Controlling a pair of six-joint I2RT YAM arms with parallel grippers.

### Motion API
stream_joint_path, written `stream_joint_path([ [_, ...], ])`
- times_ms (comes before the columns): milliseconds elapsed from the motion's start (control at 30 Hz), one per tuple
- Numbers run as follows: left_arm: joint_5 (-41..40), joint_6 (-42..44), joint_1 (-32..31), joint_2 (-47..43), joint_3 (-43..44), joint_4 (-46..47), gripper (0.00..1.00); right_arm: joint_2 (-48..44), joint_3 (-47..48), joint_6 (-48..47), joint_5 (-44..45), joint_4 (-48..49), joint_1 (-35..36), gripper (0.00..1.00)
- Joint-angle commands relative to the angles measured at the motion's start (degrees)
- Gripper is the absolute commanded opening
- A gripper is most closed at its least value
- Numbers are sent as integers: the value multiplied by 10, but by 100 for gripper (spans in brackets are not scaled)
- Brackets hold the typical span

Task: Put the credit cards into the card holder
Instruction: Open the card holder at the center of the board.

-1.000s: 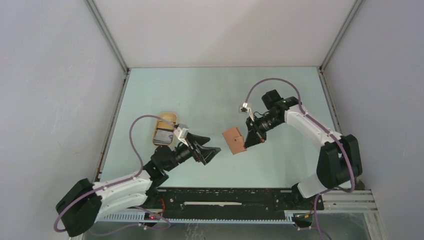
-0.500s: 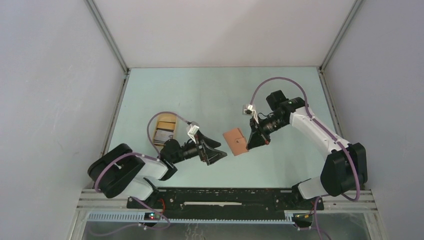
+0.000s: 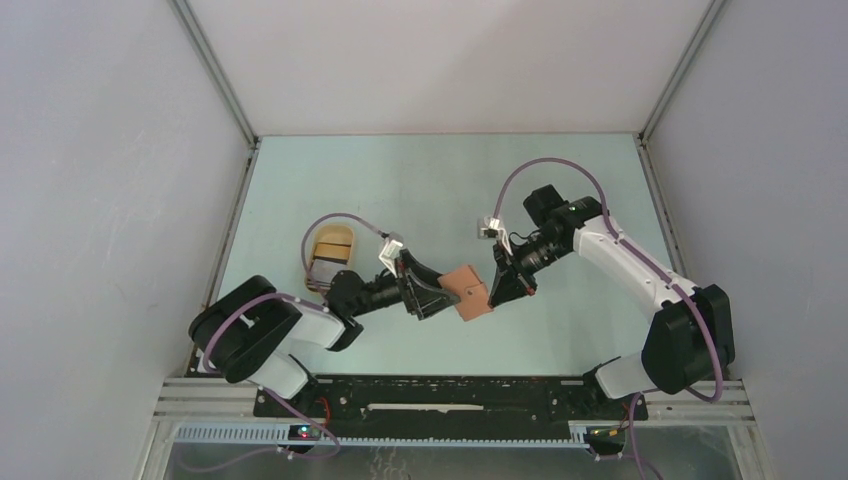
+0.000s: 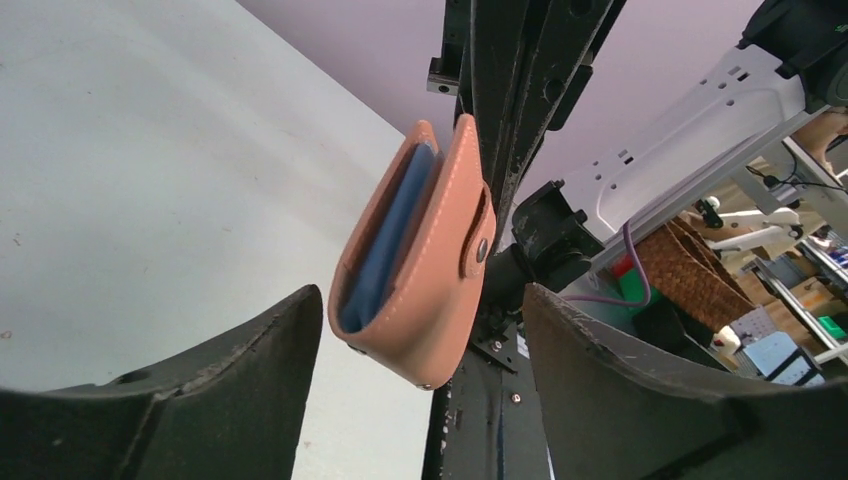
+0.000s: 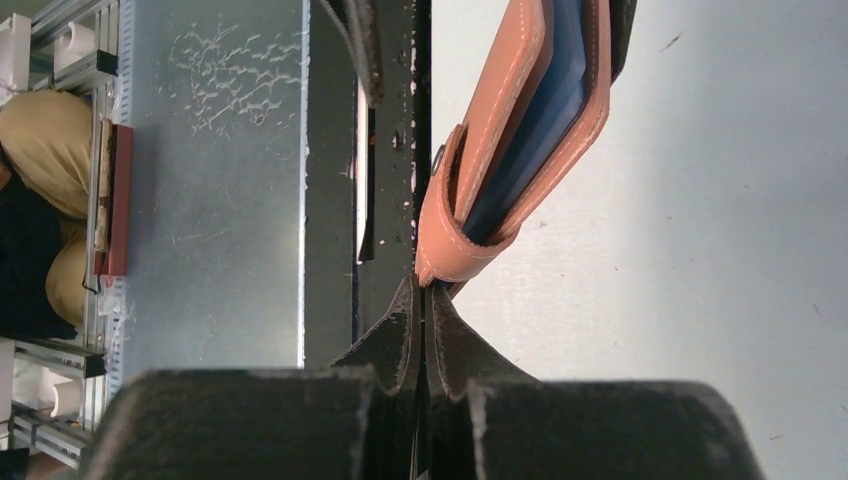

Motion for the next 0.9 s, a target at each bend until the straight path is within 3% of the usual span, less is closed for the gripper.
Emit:
stream_joint_path([
  [0,25,-14,2,8,29,39,76,-9,12,-22,-20,-7,9,0],
  [200,36,-28,2,19,39,42,51,-13,12,-24,-21,-9,9,0],
  [400,47,-42,2,29,47,42,1,-16,12,-26,-17,-9,9,0],
  [467,41,-44,2,25,43,43,0,-21,12,-24,-13,-7,8,5],
  [633,7,-61,-4,5,20,43,0,-63,12,-21,18,4,-11,40],
  [867,-109,-100,-45,-15,-7,32,0,-219,-26,-17,63,90,-20,61],
])
